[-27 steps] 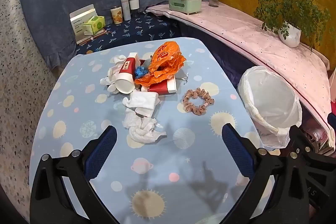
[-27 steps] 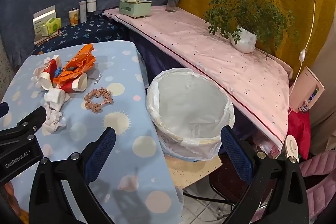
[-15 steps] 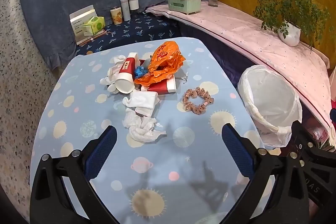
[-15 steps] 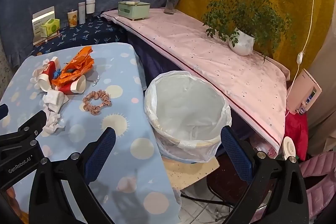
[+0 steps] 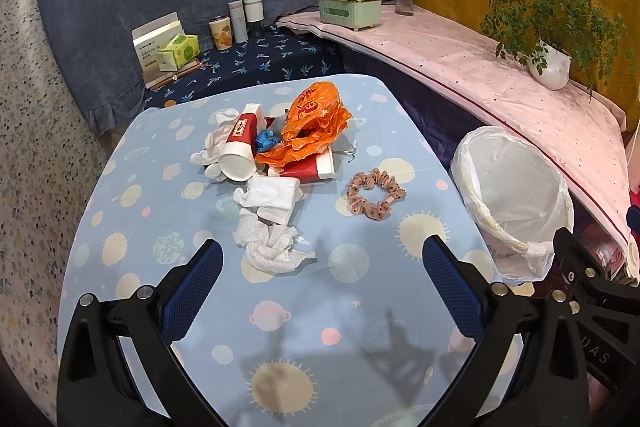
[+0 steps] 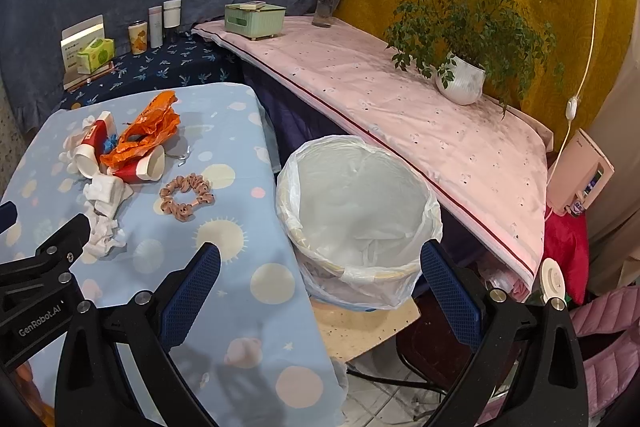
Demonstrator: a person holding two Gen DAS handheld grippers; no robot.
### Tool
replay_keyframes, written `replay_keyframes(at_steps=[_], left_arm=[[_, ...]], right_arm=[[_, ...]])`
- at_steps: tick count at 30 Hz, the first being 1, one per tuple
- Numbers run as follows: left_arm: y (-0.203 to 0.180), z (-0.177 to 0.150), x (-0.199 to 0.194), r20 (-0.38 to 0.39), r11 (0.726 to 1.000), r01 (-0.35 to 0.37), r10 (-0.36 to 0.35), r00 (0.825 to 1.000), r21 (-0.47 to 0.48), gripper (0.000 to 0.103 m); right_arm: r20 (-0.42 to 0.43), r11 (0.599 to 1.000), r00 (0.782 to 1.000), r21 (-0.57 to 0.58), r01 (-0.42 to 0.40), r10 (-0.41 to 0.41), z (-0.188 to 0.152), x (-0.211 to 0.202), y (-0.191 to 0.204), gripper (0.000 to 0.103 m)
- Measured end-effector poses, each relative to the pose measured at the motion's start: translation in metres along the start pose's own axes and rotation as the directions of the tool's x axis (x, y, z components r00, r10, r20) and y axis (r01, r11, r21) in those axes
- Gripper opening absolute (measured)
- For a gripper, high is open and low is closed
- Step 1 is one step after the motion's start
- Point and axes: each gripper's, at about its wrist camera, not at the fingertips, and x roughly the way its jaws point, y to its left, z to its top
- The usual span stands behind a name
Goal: Collect trash
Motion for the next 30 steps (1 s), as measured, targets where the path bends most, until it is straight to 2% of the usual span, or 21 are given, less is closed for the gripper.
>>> replay_keyframes(at_steps=[18,22,30], left_arm=[[0.0018,0.0031,0.0015,0.006,1.000,0.001,-0.001,1.000,-0.017,0.096],[0.0032,0.0006,-0.0021,0.033,1.000,-0.014,0.015,0.999,-0.022,0.096],[0.0043,0.0017,-0.0008,0.020,1.000,-0.007,0.007,1.000,-0.027,0.096]], right_arm=[[-0.003,1.000,1.000,0.001,-0.003,0.003,0.0029,0.0013,0.0011,0.096],[-0.003,1.000,1.000,0.001,-0.004,0.004,0.0036,0.0014,0.0014,0.096],[-0.003,1.000,1.000,0.001,-0.004,0.004,0.0038,0.0014,0.0017,0.096]])
